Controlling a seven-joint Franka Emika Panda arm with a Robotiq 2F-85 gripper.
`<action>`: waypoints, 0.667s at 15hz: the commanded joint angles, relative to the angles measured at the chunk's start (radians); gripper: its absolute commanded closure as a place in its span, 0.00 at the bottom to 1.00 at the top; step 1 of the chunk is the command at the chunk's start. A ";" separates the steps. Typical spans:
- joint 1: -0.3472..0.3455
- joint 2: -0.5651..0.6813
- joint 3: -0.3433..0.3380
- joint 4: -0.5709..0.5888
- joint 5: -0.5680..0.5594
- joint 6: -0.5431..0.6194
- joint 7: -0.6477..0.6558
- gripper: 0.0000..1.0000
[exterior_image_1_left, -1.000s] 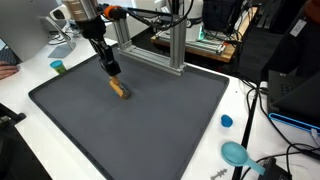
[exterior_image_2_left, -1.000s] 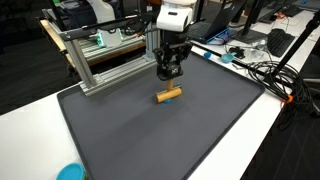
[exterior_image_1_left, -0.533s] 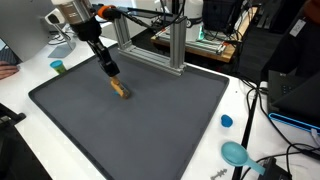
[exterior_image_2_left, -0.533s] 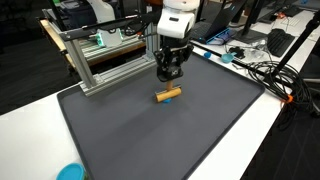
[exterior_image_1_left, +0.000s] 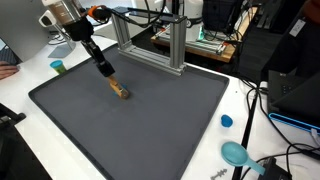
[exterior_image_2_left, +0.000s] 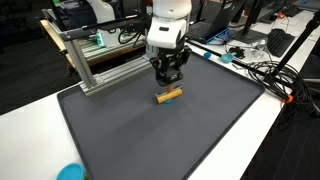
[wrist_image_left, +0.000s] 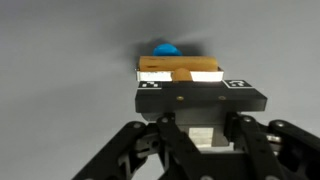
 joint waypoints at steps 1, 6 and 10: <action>-0.017 0.077 0.026 0.029 0.060 0.055 -0.040 0.78; 0.000 0.065 0.017 0.004 0.036 0.137 -0.027 0.78; 0.007 0.067 0.018 0.002 0.031 0.176 -0.024 0.78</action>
